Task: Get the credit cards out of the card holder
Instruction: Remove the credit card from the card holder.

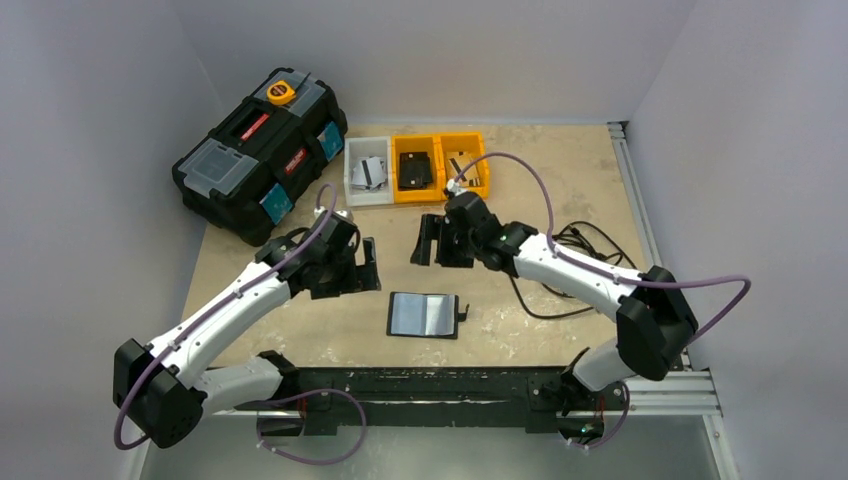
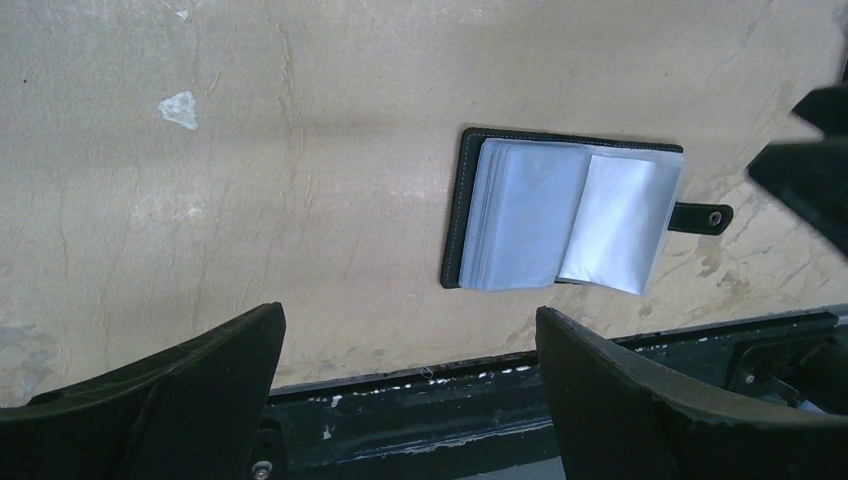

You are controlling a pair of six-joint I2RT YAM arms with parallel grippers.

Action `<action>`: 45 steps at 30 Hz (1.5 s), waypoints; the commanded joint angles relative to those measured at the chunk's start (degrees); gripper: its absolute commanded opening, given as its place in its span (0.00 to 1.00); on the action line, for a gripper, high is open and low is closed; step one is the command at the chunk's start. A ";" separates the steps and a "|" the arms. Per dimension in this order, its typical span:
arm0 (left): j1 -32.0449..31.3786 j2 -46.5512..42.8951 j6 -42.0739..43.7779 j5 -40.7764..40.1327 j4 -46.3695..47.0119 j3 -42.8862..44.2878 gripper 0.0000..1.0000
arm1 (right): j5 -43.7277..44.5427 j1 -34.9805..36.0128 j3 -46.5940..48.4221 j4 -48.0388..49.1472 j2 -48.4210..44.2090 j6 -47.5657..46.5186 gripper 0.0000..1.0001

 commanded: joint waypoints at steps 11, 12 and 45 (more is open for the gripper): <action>0.79 1.25 0.63 1.25 2.00 0.00 0.96 | 11.46 14.63 -10.62 2.66 -3.37 11.37 0.68; 0.85 1.33 0.67 1.25 1.82 -0.12 0.96 | 12.29 15.15 -10.60 2.59 -2.66 11.54 0.68; -0.22 4.91 -1.61 7.91 8.48 -7.06 0.89 | 12.67 18.39 -15.36 6.85 9.98 13.33 0.13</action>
